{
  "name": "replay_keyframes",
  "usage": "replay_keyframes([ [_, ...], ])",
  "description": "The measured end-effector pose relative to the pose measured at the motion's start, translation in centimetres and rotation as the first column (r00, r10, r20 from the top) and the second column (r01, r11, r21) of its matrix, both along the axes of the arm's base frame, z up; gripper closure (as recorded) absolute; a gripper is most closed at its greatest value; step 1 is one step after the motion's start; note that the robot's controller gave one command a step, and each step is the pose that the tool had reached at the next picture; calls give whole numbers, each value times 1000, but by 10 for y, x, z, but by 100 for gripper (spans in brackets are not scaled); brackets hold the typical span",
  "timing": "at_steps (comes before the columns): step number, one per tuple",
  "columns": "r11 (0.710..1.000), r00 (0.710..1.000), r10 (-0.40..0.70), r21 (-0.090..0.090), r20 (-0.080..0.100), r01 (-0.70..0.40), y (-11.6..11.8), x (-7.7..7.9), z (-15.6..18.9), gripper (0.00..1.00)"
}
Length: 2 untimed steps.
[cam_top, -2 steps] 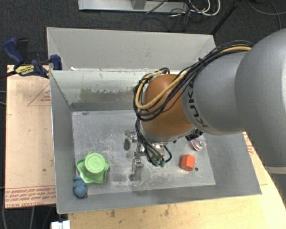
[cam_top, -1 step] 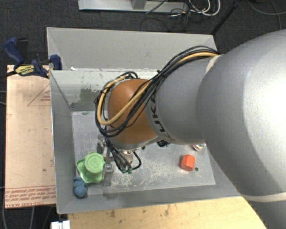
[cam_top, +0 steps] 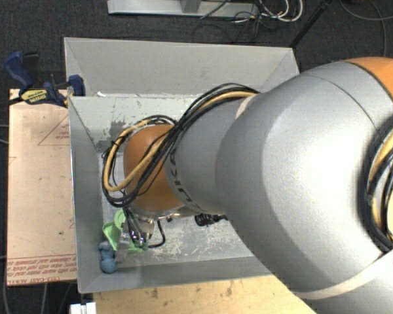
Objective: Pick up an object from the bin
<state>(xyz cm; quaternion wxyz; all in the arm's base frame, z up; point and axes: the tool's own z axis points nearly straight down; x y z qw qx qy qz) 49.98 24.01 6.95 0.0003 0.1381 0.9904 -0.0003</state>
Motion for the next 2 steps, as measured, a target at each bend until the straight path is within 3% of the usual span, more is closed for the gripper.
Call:
replay_keyframes([
  [1,1000,1000,0,4,9,0,1,3,5,100],
  [2,973,973,233,1,3,-233,-14,22,29,100],
])
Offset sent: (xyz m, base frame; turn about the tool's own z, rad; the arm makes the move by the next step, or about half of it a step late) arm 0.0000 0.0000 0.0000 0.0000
